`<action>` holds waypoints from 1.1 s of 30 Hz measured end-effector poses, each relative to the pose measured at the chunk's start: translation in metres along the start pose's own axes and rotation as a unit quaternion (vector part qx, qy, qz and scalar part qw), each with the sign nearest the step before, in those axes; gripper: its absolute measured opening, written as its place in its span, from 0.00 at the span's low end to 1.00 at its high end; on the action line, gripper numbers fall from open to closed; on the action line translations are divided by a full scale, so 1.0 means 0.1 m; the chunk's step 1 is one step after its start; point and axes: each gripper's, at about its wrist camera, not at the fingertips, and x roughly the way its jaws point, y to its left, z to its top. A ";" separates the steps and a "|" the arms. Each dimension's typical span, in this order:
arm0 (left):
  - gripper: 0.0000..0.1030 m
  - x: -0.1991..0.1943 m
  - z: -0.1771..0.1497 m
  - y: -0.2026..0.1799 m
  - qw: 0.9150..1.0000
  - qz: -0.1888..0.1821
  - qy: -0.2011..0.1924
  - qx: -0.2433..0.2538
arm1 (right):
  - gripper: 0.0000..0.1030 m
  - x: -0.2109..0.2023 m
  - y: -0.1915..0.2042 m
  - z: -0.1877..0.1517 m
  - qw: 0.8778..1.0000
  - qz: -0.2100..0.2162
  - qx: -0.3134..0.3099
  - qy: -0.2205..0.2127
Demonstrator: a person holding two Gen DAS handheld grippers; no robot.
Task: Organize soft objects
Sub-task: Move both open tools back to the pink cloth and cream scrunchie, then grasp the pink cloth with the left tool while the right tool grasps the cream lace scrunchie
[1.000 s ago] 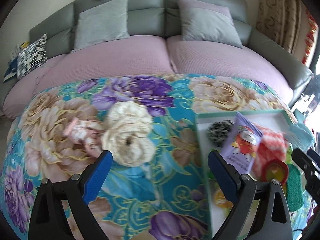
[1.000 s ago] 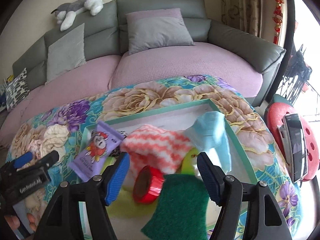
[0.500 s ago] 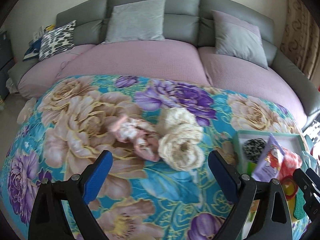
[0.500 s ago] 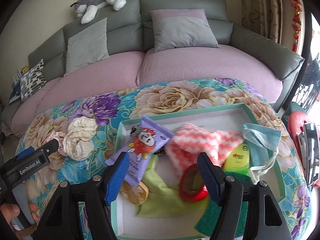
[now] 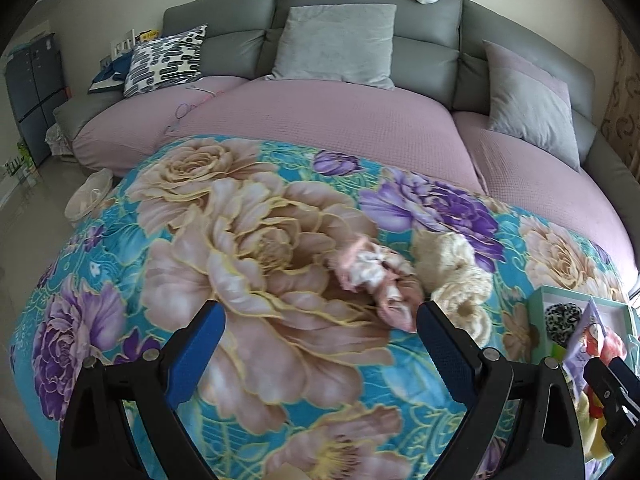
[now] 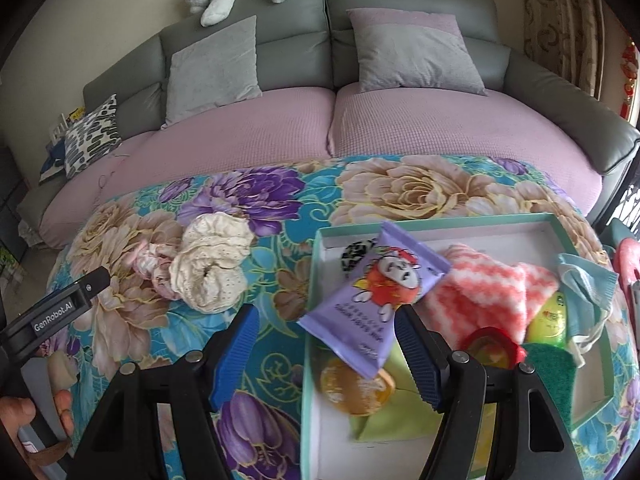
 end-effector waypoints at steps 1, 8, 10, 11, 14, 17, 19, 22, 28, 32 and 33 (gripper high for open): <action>0.94 0.00 0.00 0.05 1.000 0.002 -0.001 -0.003 | 0.71 0.01 0.03 0.00 1.000 0.003 0.000 0.001; 0.94 0.06 0.00 0.27 1.000 -0.002 -0.002 -0.031 | 0.71 0.12 0.20 0.01 1.000 0.007 -0.015 0.008; 0.94 0.08 0.00 0.29 0.999 -0.014 -0.002 -0.036 | 0.71 0.15 0.26 0.01 1.000 0.006 -0.021 0.009; 0.94 0.10 0.00 0.30 0.999 -0.017 -0.002 -0.037 | 0.71 0.16 0.29 0.02 1.000 0.007 -0.022 0.009; 0.94 0.14 0.00 0.30 0.999 -0.024 -0.003 -0.038 | 0.71 0.21 0.35 0.03 1.000 0.012 -0.025 0.011; 0.94 0.21 0.00 0.31 0.999 -0.028 0.002 -0.041 | 0.72 0.26 0.41 0.04 0.999 0.014 -0.029 0.014; 0.94 0.26 0.00 0.32 0.998 -0.032 0.003 -0.047 | 0.72 0.29 0.44 0.05 0.999 0.013 -0.034 0.014; 0.94 0.32 0.01 0.30 0.998 -0.032 0.006 -0.045 | 0.72 0.33 0.49 0.06 0.999 0.017 -0.038 0.014; 0.94 0.43 0.03 0.23 0.998 -0.043 0.010 -0.032 | 0.72 0.41 0.59 0.08 0.998 0.035 -0.041 0.015; 0.94 0.48 0.05 0.19 0.999 -0.046 0.013 -0.027 | 0.72 0.49 0.66 0.08 0.998 0.038 -0.047 0.019; 0.94 0.50 0.05 0.19 0.999 -0.046 0.013 -0.027 | 0.72 0.51 0.67 0.09 0.998 0.039 -0.049 0.020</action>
